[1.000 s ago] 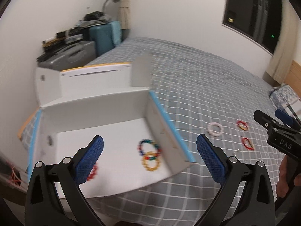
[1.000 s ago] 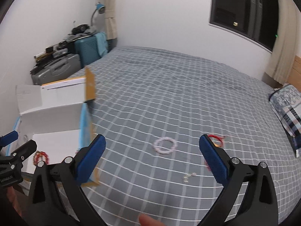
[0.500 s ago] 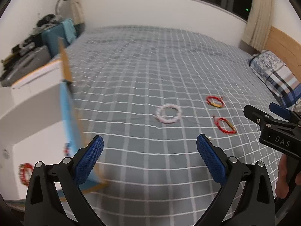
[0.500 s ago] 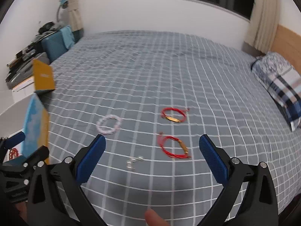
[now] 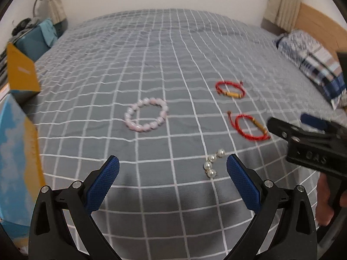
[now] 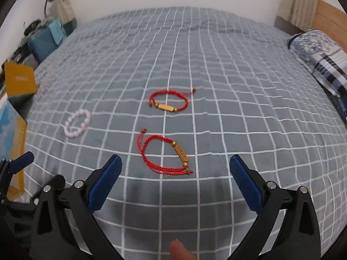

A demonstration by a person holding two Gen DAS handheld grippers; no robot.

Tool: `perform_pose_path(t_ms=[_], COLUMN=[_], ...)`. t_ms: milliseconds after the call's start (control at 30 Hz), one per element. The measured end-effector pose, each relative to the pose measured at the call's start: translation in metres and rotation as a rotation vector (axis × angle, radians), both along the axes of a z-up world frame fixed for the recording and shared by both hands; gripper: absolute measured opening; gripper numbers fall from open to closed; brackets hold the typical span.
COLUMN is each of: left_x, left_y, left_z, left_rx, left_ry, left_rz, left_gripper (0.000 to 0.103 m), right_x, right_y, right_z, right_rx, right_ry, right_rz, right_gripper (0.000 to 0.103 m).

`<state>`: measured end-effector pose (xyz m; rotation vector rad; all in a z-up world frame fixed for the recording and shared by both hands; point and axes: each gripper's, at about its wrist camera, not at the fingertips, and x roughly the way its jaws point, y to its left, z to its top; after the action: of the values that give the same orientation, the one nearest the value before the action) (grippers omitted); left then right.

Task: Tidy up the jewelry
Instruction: 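Move both open tools back over the pearl and red string bracelets, then grasp the pearl bracelet with left tool while right tool grasps red string bracelet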

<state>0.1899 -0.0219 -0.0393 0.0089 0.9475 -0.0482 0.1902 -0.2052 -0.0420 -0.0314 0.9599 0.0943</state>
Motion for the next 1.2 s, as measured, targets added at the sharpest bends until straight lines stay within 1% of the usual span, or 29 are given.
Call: perform_pose_path(t_ms=[100, 167, 400, 533, 600, 633, 700, 733, 800, 900, 933, 1000, 1033, 1100, 1133, 1200], left_x=[0.008, 0.014, 0.026, 0.027, 0.028, 0.03, 0.031, 0.03, 0.03, 0.029, 0.029, 0.027, 0.027, 0.026, 0.025, 0.024], left_y=[-0.006, -0.008, -0.016, -0.023, -0.023, -0.024, -0.023, -0.022, -0.022, -0.023, -0.023, -0.024, -0.025, -0.025, -0.025, -0.025], left_z=[-0.013, -0.023, -0.04, -0.046, -0.049, -0.052, -0.055, -0.055, -0.054, -0.053, -0.053, -0.053, -0.052, -0.051, -0.05, -0.048], left_rx=[0.012, 0.003, -0.012, -0.01, -0.015, -0.014, -0.005, -0.009, -0.007, 0.001, 0.007, 0.018, 0.024, 0.031, 0.033, 0.029], left_ry=[0.009, 0.024, 0.042, 0.05, 0.057, 0.072, 0.085, 0.084, 0.084, 0.083, 0.082, 0.079, 0.079, 0.08, 0.081, 0.082], left_rz=[-0.016, -0.014, -0.017, -0.032, -0.034, -0.036, -0.035, -0.034, -0.036, -0.041, -0.04, -0.041, -0.042, -0.044, -0.045, -0.043], left_gripper=[0.097, 0.097, 0.097, 0.094, 0.085, 0.083, 0.078, 0.075, 0.065, 0.056, 0.055, 0.048, 0.044, 0.032, 0.029, 0.019], right_x=[0.013, 0.018, 0.03, 0.035, 0.037, 0.038, 0.039, 0.039, 0.039, 0.038, 0.038, 0.038, 0.038, 0.038, 0.038, 0.037], right_y=[0.005, 0.006, 0.012, 0.011, 0.012, 0.012, 0.012, 0.013, 0.015, 0.014, 0.013, 0.012, 0.012, 0.011, 0.009, 0.008], right_z=[-0.012, -0.018, -0.035, -0.044, -0.049, -0.051, -0.056, -0.058, -0.059, -0.058, -0.058, -0.059, -0.059, -0.059, -0.059, -0.058], right_rx=[-0.022, -0.007, 0.023, 0.044, 0.05, 0.056, 0.057, 0.049, 0.037, 0.048, 0.05, 0.047, 0.043, 0.041, 0.045, 0.049], right_ry=[0.029, 0.037, 0.062, 0.074, 0.093, 0.103, 0.116, 0.12, 0.115, 0.117, 0.117, 0.118, 0.12, 0.124, 0.128, 0.13], right_rz=[0.024, 0.031, 0.043, 0.035, 0.037, 0.04, 0.037, 0.034, 0.039, 0.039, 0.036, 0.03, 0.028, 0.016, 0.008, 0.0], right_gripper=[0.096, 0.096, 0.096, 0.094, 0.085, 0.082, 0.07, 0.068, 0.06, 0.051, 0.049, 0.042, 0.04, 0.035, 0.034, 0.032])
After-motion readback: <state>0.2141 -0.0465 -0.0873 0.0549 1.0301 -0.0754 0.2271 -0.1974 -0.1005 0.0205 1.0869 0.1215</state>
